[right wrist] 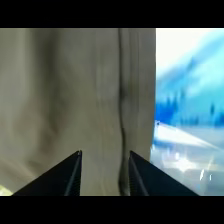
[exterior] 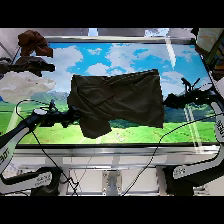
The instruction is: Fold the shirts.
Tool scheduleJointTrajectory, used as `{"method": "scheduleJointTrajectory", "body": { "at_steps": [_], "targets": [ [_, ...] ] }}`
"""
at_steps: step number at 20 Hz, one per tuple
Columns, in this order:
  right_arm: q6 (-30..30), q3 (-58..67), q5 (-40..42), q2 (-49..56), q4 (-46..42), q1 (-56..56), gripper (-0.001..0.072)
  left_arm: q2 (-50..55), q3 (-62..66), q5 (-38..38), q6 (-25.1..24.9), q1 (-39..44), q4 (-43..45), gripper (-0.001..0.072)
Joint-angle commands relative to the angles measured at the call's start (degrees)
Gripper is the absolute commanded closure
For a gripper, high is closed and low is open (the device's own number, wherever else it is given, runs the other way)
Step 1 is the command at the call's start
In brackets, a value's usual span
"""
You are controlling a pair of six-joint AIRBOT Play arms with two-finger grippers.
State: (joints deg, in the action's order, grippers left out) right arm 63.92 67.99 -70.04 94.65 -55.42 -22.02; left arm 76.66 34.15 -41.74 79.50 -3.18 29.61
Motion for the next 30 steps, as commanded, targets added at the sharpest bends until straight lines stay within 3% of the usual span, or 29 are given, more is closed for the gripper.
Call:
{"method": "scheduleJointTrajectory", "body": {
  "at_steps": [1, 6, 7, 9, 13, 19, 24, 28, 30],
  "targets": [
    [-1.03, -3.69, -2.14, 0.57, 1.88, 0.04, 0.0381, 0.00, 0.07, -0.13, -0.04, 0.00, -0.07, 0.0696],
    [-2.27, -8.66, 0.07, 0.57, 2.78, 0.37, 0.0408, 0.00, 0.07, -0.13, -0.04, 0.00, -0.07, 0.0696],
    [-2.32, -9.46, 0.85, 0.57, 2.86, 0.76, 0.0453, 0.00, 0.07, -0.13, -0.04, 0.00, -0.07, 0.0696],
    [-3.39, -10.40, 3.13, 0.57, 4.52, 1.81, 0.0682, 0.00, 0.07, -0.15, -0.02, 0.00, -0.09, 0.0696],
    [-7.72, -6.80, 2.58, 0.52, 15.56, 2.23, 0.0685, 0.00, 0.07, -0.26, -0.04, 0.00, -0.09, 0.0696],
    [-0.26, 4.57, -2.29, 0.50, 3.91, 1.88, 0.0685, 0.00, 0.07, 0.07, -0.04, 0.00, -0.09, 0.0696],
    [0.13, 5.18, 0.33, 0.50, 4.42, 2.01, 0.0685, 0.00, 0.07, 0.55, -0.09, 0.00, -0.57, 0.0696],
    [-1.20, 5.31, 8.33, 0.50, 10.08, 1.99, 0.0687, 0.00, 2.45, 4.87, -9.03, -0.02, -10.54, 0.0696],
    [-1.11, 6.45, 12.20, 0.52, 9.16, 1.99, 0.0687, 0.00, 5.35, 5.51, -9.46, -0.02, -10.45, 0.0697]
  ]
}}
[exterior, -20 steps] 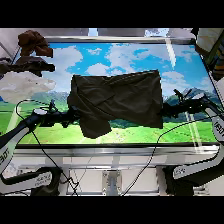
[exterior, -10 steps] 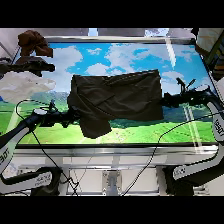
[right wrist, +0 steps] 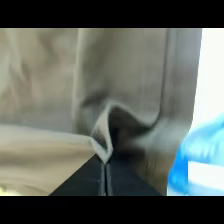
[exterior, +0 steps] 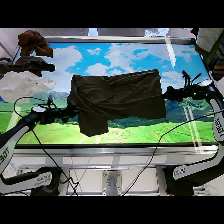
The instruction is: Fold the shirts.
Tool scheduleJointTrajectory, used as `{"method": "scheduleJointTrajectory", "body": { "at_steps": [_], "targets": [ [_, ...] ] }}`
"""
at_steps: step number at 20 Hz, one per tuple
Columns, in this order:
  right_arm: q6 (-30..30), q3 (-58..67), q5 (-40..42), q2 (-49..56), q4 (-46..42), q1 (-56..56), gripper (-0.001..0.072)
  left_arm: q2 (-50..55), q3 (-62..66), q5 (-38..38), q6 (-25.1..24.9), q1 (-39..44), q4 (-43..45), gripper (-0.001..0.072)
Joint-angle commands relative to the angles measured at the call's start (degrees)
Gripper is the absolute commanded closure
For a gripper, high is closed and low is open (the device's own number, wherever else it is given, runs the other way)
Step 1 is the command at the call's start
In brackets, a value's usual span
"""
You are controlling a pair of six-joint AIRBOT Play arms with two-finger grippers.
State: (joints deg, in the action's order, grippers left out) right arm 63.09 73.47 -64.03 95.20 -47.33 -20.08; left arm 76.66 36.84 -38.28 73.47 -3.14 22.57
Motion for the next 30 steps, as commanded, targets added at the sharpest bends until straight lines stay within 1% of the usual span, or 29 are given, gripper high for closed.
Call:
{"method": "scheduleJointTrajectory", "body": {
  "at_steps": [1, 3, 4, 6, 7, 9, 10, 12, 13, 15, 17, 18, 22, 26, 27, 28, 29, 30],
  "targets": [
    [-0.11, 1.44, 7.85, 0.07, 0.50, 0.04, 0.0688, 0.00, 3.85, 2.03, -3.39, -0.07, -3.26, 0.0697],
    [-0.07, 1.46, 10.32, 0.74, -0.98, 0.15, 0.0684, 0.00, 4.83, 1.60, -3.41, -0.04, -3.28, 0.0697],
    [0.11, 1.46, 10.38, 1.44, -1.90, 0.15, 0.0665, 0.00, 4.83, 1.05, -3.43, -0.04, -3.21, 0.0697],
    [0.17, 1.40, 9.77, 2.10, -4.59, 0.09, 0.0362, 0.00, 4.83, -0.57, -3.43, -0.07, -2.67, 0.0697],
    [0.46, 1.51, 9.31, 1.90, -7.06, -0.07, 0.0369, 0.00, 4.83, -1.14, -3.43, -0.04, -2.34, 0.0697],
    [3.74, 1.77, 8.26, 1.20, -13.60, -0.76, 0.0369, 0.00, 4.83, -2.14, -3.43, -0.04, -1.49, 0.0697],
    [4.66, 1.77, 5.25, 0.87, -15.63, -1.29, 0.0367, 0.00, 4.83, -2.29, -3.43, -0.04, -1.53, 0.0697],
    [3.21, 0.70, -4.22, 0.90, -15.78, -1.86, 0.0357, 0.00, 4.83, -2.05, -3.48, -0.04, -1.25, 0.0697],
    [2.58, -0.72, -6.47, 0.92, -15.82, -1.86, 0.0346, 0.00, 4.83, -2.10, -3.45, -0.04, -1.07, 0.0697],
    [2.60, -4.20, -5.09, 0.92, -14.16, -1.99, 0.0340, 0.00, 4.83, -2.80, -3.45, -0.04, -1.09, 0.0697],
    [1.27, -7.34, -3.32, 0.92, -9.94, -1.97, 0.0339, 0.00, 4.83, -3.98, -3.48, -0.04, -1.03, 0.0697],
    [0.57, -8.44, -3.04, 0.92, -8.44, -1.97, 0.0339, 0.00, 4.83, -4.09, -3.50, -0.04, -0.87, 0.0697],
    [0.31, -11.89, 0.98, 1.05, -8.55, -1.97, 0.0339, 0.00, 4.83, -4.13, -3.45, -0.04, -0.22, 0.0697],
    [-1.73, -13.11, 1.81, 1.99, -2.73, -1.81, 0.0348, 0.00, 4.83, -4.15, -3.45, -0.04, -0.24, 0.0697],
    [-2.47, -13.09, 1.79, 1.99, -2.01, -1.70, 0.0474, 0.00, 4.83, -4.22, -3.45, -0.04, -0.24, 0.0697],
    [-4.66, -13.09, 1.33, 1.99, -0.68, -1.66, 0.0650, 0.00, 4.83, -4.24, -3.45, -0.04, -0.24, 0.0697],
    [-5.35, -13.09, 0.81, 1.95, 0.57, -1.66, 0.0683, 0.00, 4.83, -4.22, -3.45, -0.04, -0.26, 0.0697],
    [-5.75, -12.90, -0.11, 1.84, 1.86, -1.68, 0.0684, 0.00, 4.87, -4.04, -3.50, -0.04, -0.31, 0.0697]
  ]
}}
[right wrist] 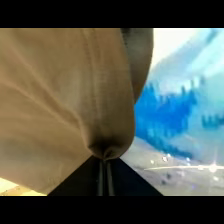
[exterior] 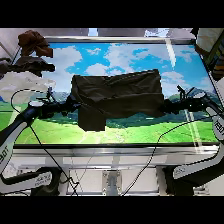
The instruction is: Fold the shirts.
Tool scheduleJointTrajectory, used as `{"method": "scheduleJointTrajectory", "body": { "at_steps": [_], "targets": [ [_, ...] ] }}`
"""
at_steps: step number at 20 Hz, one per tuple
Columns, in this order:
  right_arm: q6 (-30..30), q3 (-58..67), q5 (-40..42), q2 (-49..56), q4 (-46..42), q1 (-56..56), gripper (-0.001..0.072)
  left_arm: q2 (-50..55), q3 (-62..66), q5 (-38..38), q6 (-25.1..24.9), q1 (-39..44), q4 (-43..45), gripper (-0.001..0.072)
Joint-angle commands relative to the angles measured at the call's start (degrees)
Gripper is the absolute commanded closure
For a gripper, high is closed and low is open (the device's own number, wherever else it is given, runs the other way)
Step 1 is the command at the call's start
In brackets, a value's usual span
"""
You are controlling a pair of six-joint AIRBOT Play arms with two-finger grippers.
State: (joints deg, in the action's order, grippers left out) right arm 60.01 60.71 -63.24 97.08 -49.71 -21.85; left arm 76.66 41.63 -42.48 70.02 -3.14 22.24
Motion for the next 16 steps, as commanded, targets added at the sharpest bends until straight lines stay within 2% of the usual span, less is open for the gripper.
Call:
{"method": "scheduleJointTrajectory", "body": {
  "at_steps": [1, 6, 8, 12, 14, 16],
  "targets": [
    [-2.97, 0.61, -2.40, -0.28, 4.33, 0.11, 0.0684, -0.02, 0.31, 0.39, -1.18, -0.07, -0.50, 0.0697],
    [-2.32, 8.92, -6.64, -9.62, 4.13, -3.17, 0.0687, -4.07, 7.58, 0.46, -10.23, -0.09, -9.66, 0.0698],
    [-1.09, 13.25, -9.51, -15.98, 5.95, -7.48, 0.0687, -8.83, 12.72, 0.44, -11.47, -0.09, -9.84, 0.0699],
    [-1.11, 19.69, -19.65, -30.45, 16.24, -20.72, 0.0687, -22.88, 20.52, 1.09, -11.58, -0.09, -9.75, 0.0699],
    [-1.60, 21.38, -23.21, -38.73, 20.68, -28.20, 0.0687, -32.00, 22.73, 4.37, -11.54, -0.09, -8.57, 0.0699],
    [-1.53, 24.09, -23.04, -45.66, 21.29, -32.44, 0.0689, -41.94, 24.55, 10.14, -11.37, -0.09, -1.84, 0.0701]
  ]
}}
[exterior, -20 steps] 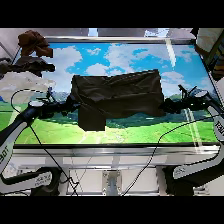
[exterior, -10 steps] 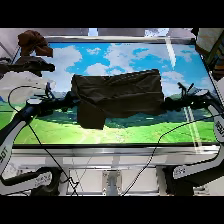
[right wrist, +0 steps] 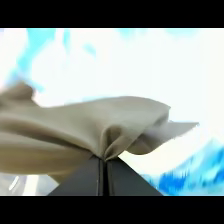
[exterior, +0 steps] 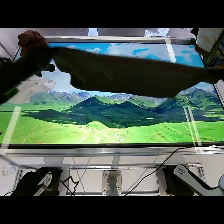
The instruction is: Fold the shirts.
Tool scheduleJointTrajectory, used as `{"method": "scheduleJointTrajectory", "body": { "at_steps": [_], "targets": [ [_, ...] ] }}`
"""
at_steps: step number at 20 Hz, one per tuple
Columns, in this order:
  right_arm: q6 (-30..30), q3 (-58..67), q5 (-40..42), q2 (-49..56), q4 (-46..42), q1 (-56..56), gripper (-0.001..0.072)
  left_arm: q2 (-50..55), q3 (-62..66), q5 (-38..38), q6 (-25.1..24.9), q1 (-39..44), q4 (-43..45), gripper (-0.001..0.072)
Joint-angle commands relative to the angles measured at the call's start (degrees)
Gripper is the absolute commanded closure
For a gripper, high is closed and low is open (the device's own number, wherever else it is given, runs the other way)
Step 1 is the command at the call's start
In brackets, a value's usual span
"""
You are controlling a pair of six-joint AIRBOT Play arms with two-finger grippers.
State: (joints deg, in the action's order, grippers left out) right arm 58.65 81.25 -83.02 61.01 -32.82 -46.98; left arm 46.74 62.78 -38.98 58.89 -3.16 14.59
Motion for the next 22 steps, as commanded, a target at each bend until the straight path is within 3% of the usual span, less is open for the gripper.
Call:
{"method": "scheduleJointTrajectory", "body": {
  "at_steps": [1, 3, 4, 5, 6, 7, 9, 11, 16, 18, 21, 22],
  "targets": [
    [-0.15, 6.21, -2.97, -11.06, 4.66, -7.13, 0.0689, -16.74, 4.50, 10.14, 1.31, -0.09, 12.70, 0.0701],
    [0.02, 11.54, -0.11, -11.06, 7.93, -4.76, 0.0690, -22.80, 7.15, 13.57, 14.64, -0.07, 30.25, 0.0702],
    [0.02, 13.35, 2.21, -10.95, 9.09, -3.69, 0.0690, -23.76, 8.87, 10.73, 23.80, -0.07, 41.18, 0.0702],
    [0.09, 14.86, 3.69, -10.80, 9.31, -3.17, 0.0690, -23.39, 10.99, 3.04, 33.22, -0.07, 52.33, 0.0702],
    [0.13, 15.41, 3.98, -10.54, 9.29, -2.80, 0.0690, -22.23, 11.93, -5.20, 39.36, -0.07, 60.11, 0.0702],
    [0.13, 15.37, 3.63, -10.14, 8.72, -2.36, 0.0690, -20.44, 11.89, -13.57, 42.12, -0.07, 64.37, 0.0702],
    [0.33, 15.34, 3.39, -7.85, 4.83, 0.17, 0.0690, -14.95, 11.89, -24.98, 41.57, -0.07, 65.57, 0.0701],
    [1.90, 15.28, 2.95, -3.45, -1.20, 5.20, 0.0690, -8.13, 11.87, -27.34, 39.34, -0.04, 63.14, 0.0700],
    [4.13, 8.22, 8.35, 12.15, -16.79, 22.34, 0.0690, 12.46, 11.89, -13.33, 35.76, -0.02, 58.18, 0.0700],
    [5.11, 7.48, 15.54, 20.24, -20.90, 27.61, 0.0689, 21.18, 11.91, -5.03, 35.78, -0.02, 55.87, 0.0701],
    [6.32, 8.00, 29.57, 31.50, -19.98, 31.17, 0.0690, 32.87, 13.16, 5.62, 34.91, -0.02, 48.09, 0.0701],
    [6.32, 8.83, 33.62, 34.58, -18.97, 31.26, 0.0690, 36.35, 15.28, 6.99, 32.59, 0.00, 45.72, 0.0701]
  ]
}}
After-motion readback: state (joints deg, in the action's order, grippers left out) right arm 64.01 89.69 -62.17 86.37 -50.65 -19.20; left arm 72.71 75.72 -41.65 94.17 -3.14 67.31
